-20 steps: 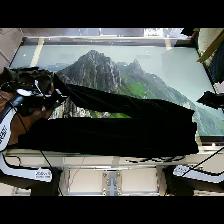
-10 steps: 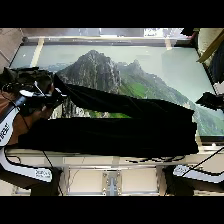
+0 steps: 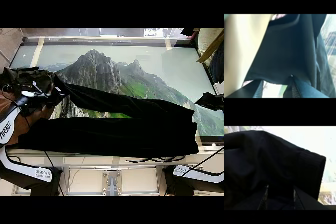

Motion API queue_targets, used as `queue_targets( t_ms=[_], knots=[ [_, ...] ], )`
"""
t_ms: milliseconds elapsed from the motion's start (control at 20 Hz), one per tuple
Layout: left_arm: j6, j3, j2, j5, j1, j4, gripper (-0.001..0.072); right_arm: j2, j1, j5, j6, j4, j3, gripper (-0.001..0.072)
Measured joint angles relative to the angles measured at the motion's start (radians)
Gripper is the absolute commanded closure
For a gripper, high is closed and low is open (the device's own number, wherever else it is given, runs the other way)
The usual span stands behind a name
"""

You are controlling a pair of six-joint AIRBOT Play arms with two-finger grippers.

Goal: Fold the clothes and pants, and hang the long-sleeved shirts on hangers.

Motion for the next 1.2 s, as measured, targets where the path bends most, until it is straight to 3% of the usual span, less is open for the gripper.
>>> queue_targets(
  t_ms=[300, 350, 400, 450, 600, 750, 1200],
  knots=[
    [0.0, -0.001, -0.002, 0.07, -0.008, -0.069, 0.0309, 0.0, 0.0, 0.0, 0.0, 0.0, 0.0, 0.0373],
    [0.0, -0.001, -0.002, 0.082, -0.013, -0.075, 0.0383, 0.0, 0.0, -0.003, 0.0, 0.0, 0.0, 0.0373],
    [0.0, -0.001, -0.003, 0.093, -0.018, -0.077, 0.0567, 0.0, 0.0, -0.011, 0.0, -0.003, 0.0, 0.0372],
    [0.0, -0.002, -0.003, 0.103, -0.025, -0.077, 0.0698, 0.0, 0.0, -0.026, 0.0, -0.01, 0.0, 0.0371],
    [0.0, -0.002, -0.002, 0.12, -0.041, -0.09, 0.0702, -0.012, 0.0, -0.087, 0.001, -0.042, 0.001, 0.0357],
    [0.0, -0.001, 0.011, 0.134, -0.04, -0.095, 0.0702, -0.084, -0.007, -0.13, 0.024, -0.064, 0.001, 0.0265],
    [0.0, -0.002, 0.101, 0.139, 0.019, -0.084, 0.0702, -0.343, -0.031, -0.162, 0.02, 0.002, 0.005, 0.0262]
  ],
)
